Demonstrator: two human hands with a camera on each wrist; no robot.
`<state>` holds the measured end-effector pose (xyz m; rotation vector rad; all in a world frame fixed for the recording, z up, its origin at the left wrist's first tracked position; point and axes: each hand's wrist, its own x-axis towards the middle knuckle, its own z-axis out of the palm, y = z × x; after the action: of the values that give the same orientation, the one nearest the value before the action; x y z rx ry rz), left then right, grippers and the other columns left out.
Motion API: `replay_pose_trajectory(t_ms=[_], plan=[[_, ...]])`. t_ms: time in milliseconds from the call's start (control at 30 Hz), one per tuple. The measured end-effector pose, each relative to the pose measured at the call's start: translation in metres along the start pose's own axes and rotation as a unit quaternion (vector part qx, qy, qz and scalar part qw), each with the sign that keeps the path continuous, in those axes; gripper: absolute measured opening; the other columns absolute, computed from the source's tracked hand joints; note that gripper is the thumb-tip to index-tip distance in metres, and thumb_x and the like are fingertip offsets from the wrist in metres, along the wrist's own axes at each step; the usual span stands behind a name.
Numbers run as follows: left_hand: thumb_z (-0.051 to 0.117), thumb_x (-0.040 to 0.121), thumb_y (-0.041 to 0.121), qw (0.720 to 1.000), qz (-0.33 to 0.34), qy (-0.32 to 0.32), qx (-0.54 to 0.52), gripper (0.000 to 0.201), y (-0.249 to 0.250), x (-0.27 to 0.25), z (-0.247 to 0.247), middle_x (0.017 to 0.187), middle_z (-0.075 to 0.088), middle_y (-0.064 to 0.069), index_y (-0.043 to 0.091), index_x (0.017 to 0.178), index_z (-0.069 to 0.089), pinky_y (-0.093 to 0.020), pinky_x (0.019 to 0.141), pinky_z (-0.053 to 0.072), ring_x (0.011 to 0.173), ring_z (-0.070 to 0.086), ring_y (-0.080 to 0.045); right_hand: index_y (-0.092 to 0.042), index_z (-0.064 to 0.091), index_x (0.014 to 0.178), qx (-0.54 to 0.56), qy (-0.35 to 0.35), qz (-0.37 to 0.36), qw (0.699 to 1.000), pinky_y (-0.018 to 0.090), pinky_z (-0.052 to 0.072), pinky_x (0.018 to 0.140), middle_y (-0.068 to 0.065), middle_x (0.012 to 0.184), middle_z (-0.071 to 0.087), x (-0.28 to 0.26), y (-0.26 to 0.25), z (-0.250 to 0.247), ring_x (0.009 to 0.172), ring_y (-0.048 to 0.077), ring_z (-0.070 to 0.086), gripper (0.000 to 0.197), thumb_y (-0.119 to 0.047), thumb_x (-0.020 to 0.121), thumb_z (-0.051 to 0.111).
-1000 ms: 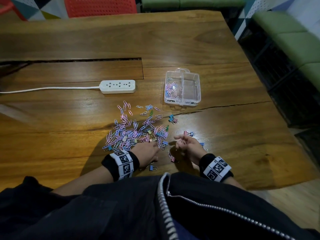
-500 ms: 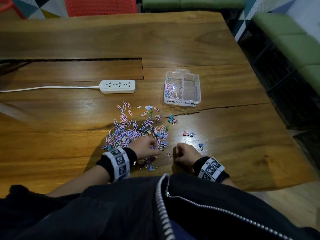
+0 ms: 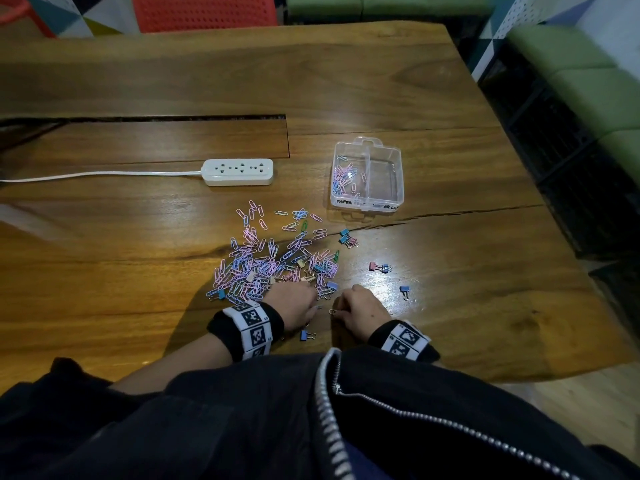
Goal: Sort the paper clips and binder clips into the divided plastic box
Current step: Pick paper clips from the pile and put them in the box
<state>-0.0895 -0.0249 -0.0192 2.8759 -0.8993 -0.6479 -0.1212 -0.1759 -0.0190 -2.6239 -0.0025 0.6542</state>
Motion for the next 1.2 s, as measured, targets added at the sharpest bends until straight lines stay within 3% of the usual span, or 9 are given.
replay_pose_trajectory(t_ms=[167,300,367,433,567,633,867,1000,1200], plan=[[0.039,0.095,0.019,0.952,-0.053,-0.003,-0.301,0.02,-0.012,0.004,-0.01,0.075,0.045,0.003,0.017,0.076,0.045,-0.024,0.066,0.041,0.068,0.045,-0.014,-0.013,0.05,0.089,0.019,-0.026,0.003,0.999,0.021,0.034,0.075,0.007,0.105,0.046,0.007,0.0,0.004,0.091,0.017,0.046,0.004,-0.014,0.089,0.054],[0.031,0.087,0.001,0.734,-0.118,-0.039,-0.668,0.029,-0.025,-0.003,-0.019,0.058,0.039,0.0,0.013,0.062,0.042,-0.012,0.039,0.027,0.041,0.034,-0.006,-0.016,0.046,0.078,0.2,-0.027,0.021,0.979,0.017,0.036,0.063,-0.002,0.087,0.05,0.006,-0.001,-0.008,0.085,0.015,0.048,0.016,-0.007,0.091,0.05],[0.036,0.076,0.001,0.666,-0.119,-0.048,-0.735,0.017,-0.03,-0.007,-0.019,0.054,0.045,0.0,0.009,0.064,0.045,-0.009,0.034,0.026,0.034,0.035,-0.004,-0.023,0.048,0.077,0.314,-0.041,0.014,0.948,0.02,0.039,0.069,-0.005,0.086,0.053,0.01,0.001,-0.012,0.085,0.013,0.05,0.024,-0.002,0.09,0.049],[0.046,0.076,0.007,0.692,-0.124,-0.063,-0.708,0.012,-0.032,-0.008,-0.016,0.055,0.047,0.002,0.011,0.065,0.047,-0.01,0.036,0.029,0.037,0.038,-0.005,-0.024,0.054,0.084,0.419,-0.071,0.035,0.904,0.02,0.04,0.064,-0.002,0.085,0.054,0.014,0.002,-0.014,0.074,0.011,0.049,0.027,0.0,0.091,0.045],[0.055,0.089,0.028,0.92,-0.113,-0.072,-0.369,0.026,-0.029,-0.014,-0.006,0.068,0.049,0.004,0.02,0.065,0.046,-0.023,0.059,0.044,0.059,0.047,-0.01,-0.012,0.053,0.074,0.579,-0.133,0.09,0.799,0.019,0.033,0.052,0.0,0.067,0.047,0.017,-0.002,-0.024,0.055,0.009,0.041,0.027,-0.007,0.094,0.036],[0.062,0.081,0.041,0.98,-0.099,-0.061,-0.163,0.026,-0.026,-0.02,-0.004,0.072,0.053,0.007,0.023,0.07,0.048,-0.028,0.069,0.047,0.07,0.052,-0.013,-0.014,0.048,0.067,0.564,-0.147,0.096,0.807,0.019,0.032,0.05,-0.001,0.063,0.045,0.017,-0.006,-0.024,0.053,0.01,0.04,0.029,-0.018,0.094,0.04],[0.061,0.077,0.052,0.992,-0.114,-0.046,-0.034,0.043,-0.015,-0.022,0.001,0.093,0.057,-0.001,0.015,0.098,0.055,-0.026,0.075,0.043,0.085,0.05,-0.016,-0.017,0.051,0.076,0.174,-0.088,-0.033,0.98,0.023,0.046,0.066,-0.001,0.078,0.056,0.014,-0.016,0.003,0.074,0.014,0.053,0.024,-0.026,0.075,0.073],[0.051,0.089,0.037,0.991,-0.106,-0.043,-0.064,0.02,-0.015,-0.013,-0.001,0.085,0.05,0.002,0.018,0.084,0.047,-0.026,0.075,0.044,0.079,0.046,-0.014,-0.011,0.056,0.097,0.052,-0.042,-0.083,0.994,0.023,0.035,0.07,0.005,0.098,0.056,0.016,-0.018,0.013,0.084,0.014,0.046,0.039,-0.033,0.071,0.075],[0.047,0.091,0.027,0.975,-0.093,-0.079,-0.185,0.014,-0.027,-0.005,-0.005,0.079,0.05,0.002,0.018,0.08,0.045,-0.027,0.068,0.043,0.076,0.047,-0.016,-0.007,0.059,0.102,0.025,-0.012,-0.091,0.995,0.032,0.042,0.089,0.012,0.111,0.058,0.021,-0.019,0.01,0.104,0.025,0.053,0.022,-0.021,0.085,0.061]])
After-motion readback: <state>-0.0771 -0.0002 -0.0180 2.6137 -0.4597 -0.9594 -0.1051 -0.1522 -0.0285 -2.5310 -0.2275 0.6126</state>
